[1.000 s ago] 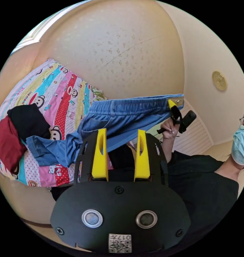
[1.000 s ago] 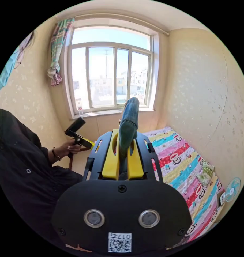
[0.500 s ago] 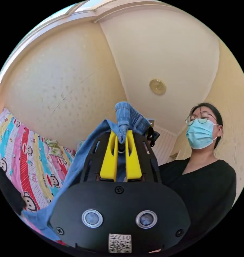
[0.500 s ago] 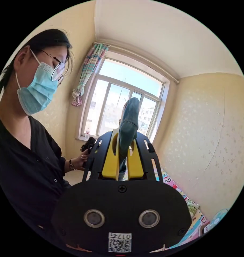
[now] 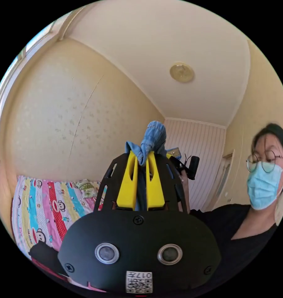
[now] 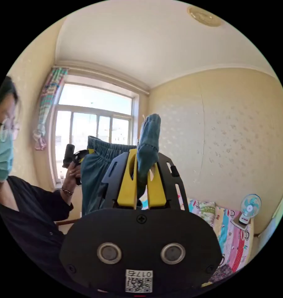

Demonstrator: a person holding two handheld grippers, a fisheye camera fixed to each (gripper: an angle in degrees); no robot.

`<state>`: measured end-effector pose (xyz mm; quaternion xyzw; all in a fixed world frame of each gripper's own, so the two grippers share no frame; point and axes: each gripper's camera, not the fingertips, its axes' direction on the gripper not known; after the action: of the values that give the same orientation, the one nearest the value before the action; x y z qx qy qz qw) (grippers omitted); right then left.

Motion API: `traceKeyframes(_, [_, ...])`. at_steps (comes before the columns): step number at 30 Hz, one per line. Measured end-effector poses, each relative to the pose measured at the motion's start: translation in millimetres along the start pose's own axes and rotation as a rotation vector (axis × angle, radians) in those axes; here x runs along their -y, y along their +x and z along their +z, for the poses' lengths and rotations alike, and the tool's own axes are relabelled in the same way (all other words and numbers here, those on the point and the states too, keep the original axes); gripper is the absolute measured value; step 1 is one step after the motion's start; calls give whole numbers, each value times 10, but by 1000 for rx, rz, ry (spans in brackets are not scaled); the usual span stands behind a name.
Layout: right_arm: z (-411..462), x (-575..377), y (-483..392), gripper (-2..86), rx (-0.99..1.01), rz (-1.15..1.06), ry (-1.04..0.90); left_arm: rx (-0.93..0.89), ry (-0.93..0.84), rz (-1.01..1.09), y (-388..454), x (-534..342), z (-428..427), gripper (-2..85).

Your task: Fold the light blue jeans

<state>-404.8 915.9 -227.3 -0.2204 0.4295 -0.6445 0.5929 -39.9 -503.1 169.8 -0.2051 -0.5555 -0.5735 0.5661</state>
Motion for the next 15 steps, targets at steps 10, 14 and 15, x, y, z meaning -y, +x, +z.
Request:
traceKeyframes(10, [2166,-1703,2234,98,-331,273,-654,339,-522,-607,-3929,-1127,1140,110])
traceKeyframes(14, [2218,-3478,2412,94,-245,421,-974,475,-930,-829,-4885,-2854,902,121])
traceKeyframes(15, [2176,-3987,2434,93,-195,517,-1058,467,-977,-873,-4989,-3101,847,121])
